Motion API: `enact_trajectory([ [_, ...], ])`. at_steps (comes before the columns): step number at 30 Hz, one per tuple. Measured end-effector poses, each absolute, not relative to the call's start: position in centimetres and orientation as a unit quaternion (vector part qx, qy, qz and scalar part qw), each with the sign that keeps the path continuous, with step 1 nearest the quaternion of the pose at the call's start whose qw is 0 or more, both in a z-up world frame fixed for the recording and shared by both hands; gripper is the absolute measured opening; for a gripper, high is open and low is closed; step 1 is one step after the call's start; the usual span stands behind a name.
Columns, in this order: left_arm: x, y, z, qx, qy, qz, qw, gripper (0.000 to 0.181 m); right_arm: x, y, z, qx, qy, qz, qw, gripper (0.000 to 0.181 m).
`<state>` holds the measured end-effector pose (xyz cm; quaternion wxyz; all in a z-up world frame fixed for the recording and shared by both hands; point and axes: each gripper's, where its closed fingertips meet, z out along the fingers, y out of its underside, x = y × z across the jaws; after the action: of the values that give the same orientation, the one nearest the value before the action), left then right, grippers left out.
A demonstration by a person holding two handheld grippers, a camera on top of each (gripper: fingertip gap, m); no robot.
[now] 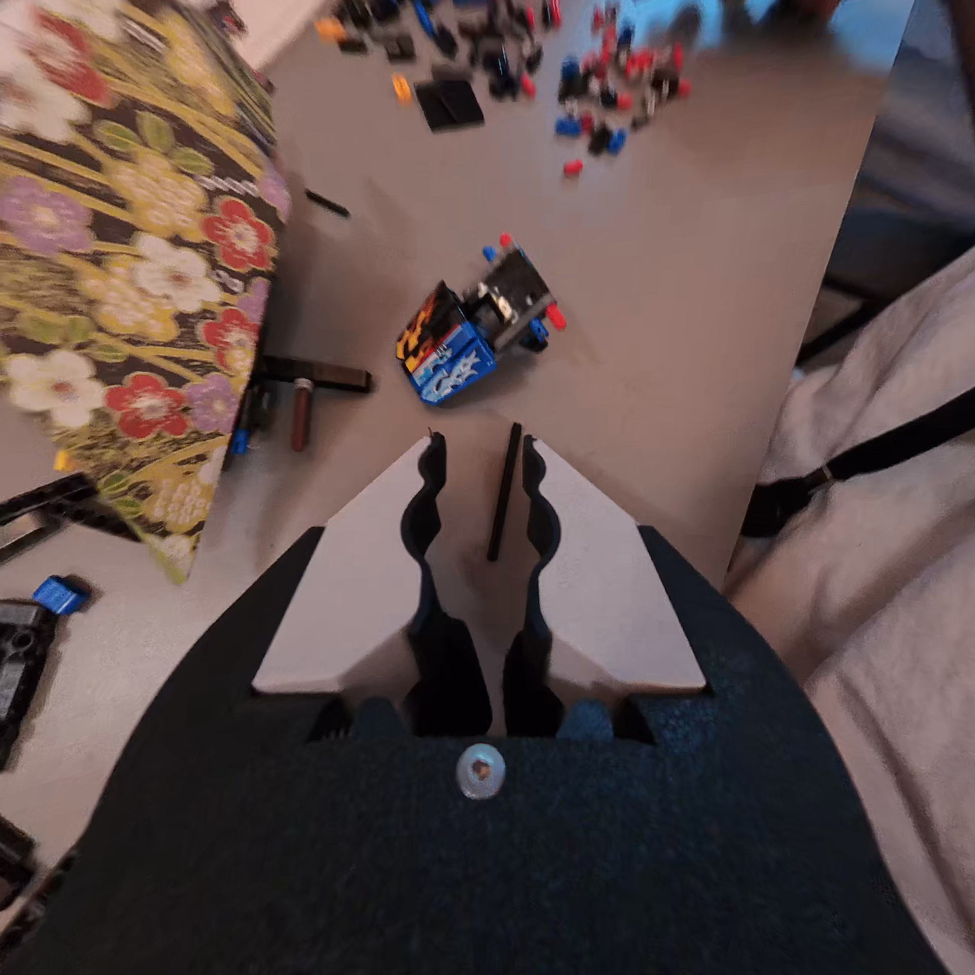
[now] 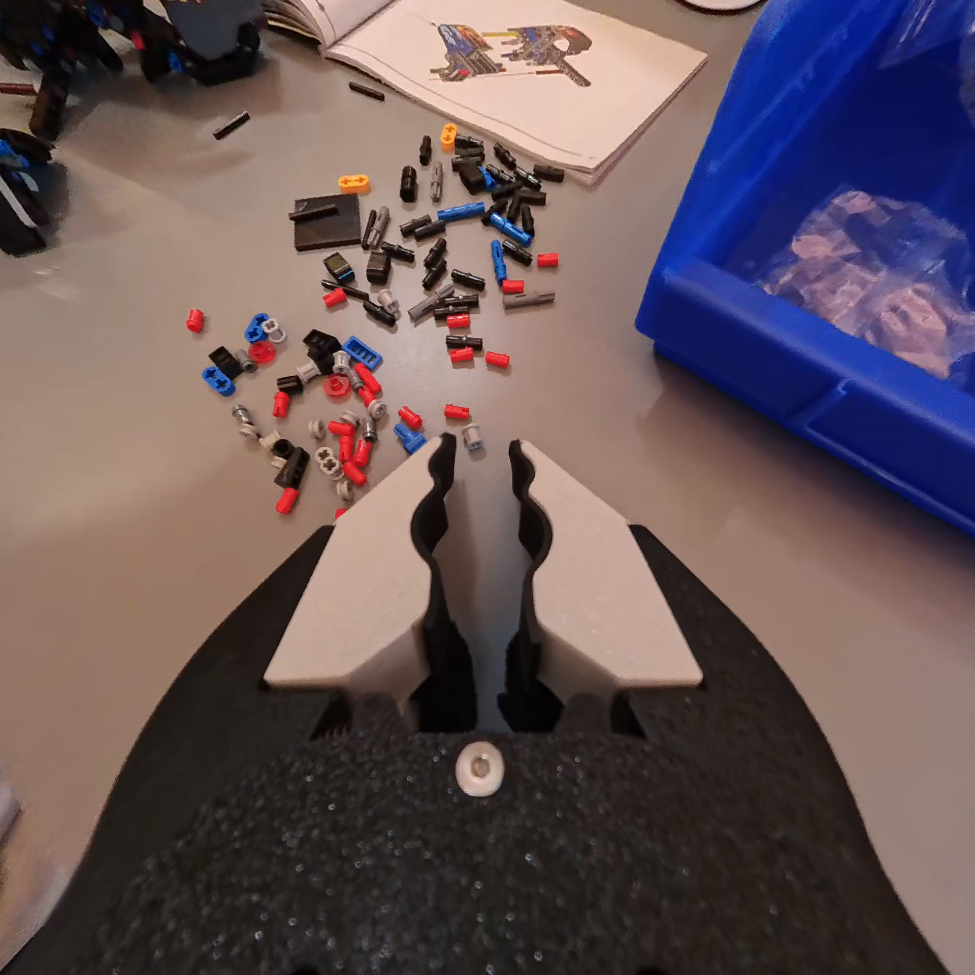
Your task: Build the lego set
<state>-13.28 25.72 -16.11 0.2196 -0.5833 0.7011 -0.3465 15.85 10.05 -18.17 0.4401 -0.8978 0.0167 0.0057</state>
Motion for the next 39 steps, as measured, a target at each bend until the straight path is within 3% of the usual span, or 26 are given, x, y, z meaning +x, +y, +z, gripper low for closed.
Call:
enact_trajectory([
  [5, -14.1, 27.8, -13.1, -0.594, 0.614, -0.417, 0.31, 0.022, 15.6, 10.6, -18.8, -0.906, -0.008, 0.005, 0.422, 0.017],
  [15, -15.7, 29.9, -14.0, -0.621, 0.565, -0.405, 0.363, 0.02, 15.5, 11.1, -19.1, -0.913, -0.031, 0.001, 0.406, 0.005],
  [19, -15.7, 31.1, -13.1, -0.624, 0.537, -0.409, 0.393, 0.019, 13.5, 12.0, -16.4, -0.894, -0.05, 0.004, 0.444, 0.005],
  [26, -16.0, 31.5, -12.4, -0.62, 0.52, -0.412, 0.418, 0.017, 7.0, 14.5, -13.1, -0.874, -0.13, 0.016, 0.468, 0.005],
  [39, -15.9, 31.4, -12.9, -0.626, 0.522, -0.424, 0.395, 0.017, -5.5, 17.7, -17.6, -0.869, -0.255, 0.102, 0.411, 0.006],
])
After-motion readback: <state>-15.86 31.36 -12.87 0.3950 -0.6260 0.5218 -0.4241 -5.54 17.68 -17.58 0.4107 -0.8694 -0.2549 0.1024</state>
